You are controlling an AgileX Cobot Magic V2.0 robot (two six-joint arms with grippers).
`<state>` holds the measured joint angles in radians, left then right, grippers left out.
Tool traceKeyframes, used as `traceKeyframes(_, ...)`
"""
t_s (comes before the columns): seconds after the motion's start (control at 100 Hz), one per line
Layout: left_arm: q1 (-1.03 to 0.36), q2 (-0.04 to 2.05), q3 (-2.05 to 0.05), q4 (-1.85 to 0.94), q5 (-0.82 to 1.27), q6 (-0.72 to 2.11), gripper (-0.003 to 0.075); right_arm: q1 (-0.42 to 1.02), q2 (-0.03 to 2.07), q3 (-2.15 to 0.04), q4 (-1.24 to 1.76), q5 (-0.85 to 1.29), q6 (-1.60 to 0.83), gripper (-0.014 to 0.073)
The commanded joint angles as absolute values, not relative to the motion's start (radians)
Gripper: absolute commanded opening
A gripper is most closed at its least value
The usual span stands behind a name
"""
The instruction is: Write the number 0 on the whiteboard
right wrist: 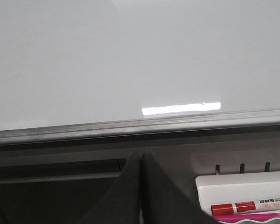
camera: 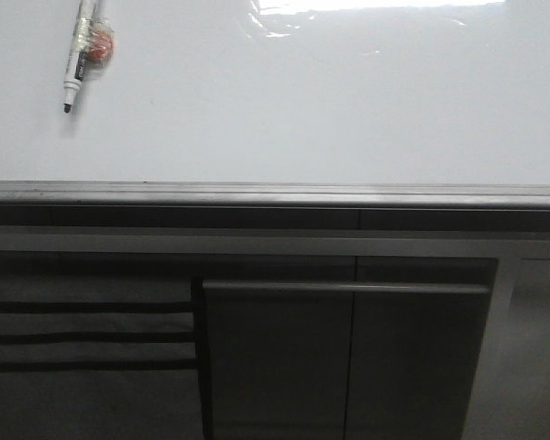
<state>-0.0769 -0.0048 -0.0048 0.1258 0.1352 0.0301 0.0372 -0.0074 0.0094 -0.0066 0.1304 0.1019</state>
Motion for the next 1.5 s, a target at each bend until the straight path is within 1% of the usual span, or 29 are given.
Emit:
traceKeyframes(0.0, -0.085, -0.031, 0.021, 0.124, 0.060, 0.023, -0.0020, 0.032, -0.030, 0.022, -0.016, 0.048, 0.096, -0.0073)
traceKeyframes(0.67, -0.085, -0.031, 0.021, 0.145, 0.049, 0.025, -0.0020, 0.032, -0.030, 0.022, -0.016, 0.048, 0.096, -0.0073)
traceKeyframes(0.78, -0.085, -0.031, 0.021, 0.147, 0.035, 0.025, -0.0020, 0.032, -0.030, 0.022, -0.016, -0.022, 0.096, -0.0073)
traceKeyframes(0.89, -0.085, -0.031, 0.021, 0.147, 0.022, 0.025, -0.0020, 0.032, -0.030, 0.022, -0.016, -0.027, 0.096, -0.0073)
traceKeyframes(1.02, -0.085, -0.031, 0.019, 0.012, -0.064, 0.020, -0.0020, 0.032, -0.030, 0.017, -0.016, -0.048, 0.096, -0.0073)
traceKeyframes(1.13, -0.085, -0.031, -0.016, -0.012, -0.101, 0.020, -0.0020, 0.032, -0.029, -0.043, -0.016, -0.014, 0.096, -0.0073)
traceKeyframes(1.26, -0.085, -0.021, -0.132, -0.019, -0.020, 0.020, -0.0020, 0.032, -0.012, -0.178, -0.016, 0.077, 0.096, -0.0073)
traceKeyframes(1.42, -0.087, 0.071, -0.354, -0.019, 0.202, 0.020, -0.0020, 0.032, 0.100, -0.380, -0.028, 0.248, 0.080, -0.0073)
traceKeyframes(1.49, -0.087, 0.144, -0.455, -0.017, 0.304, 0.022, -0.0020, 0.032, 0.174, -0.469, -0.030, 0.327, 0.026, -0.0073)
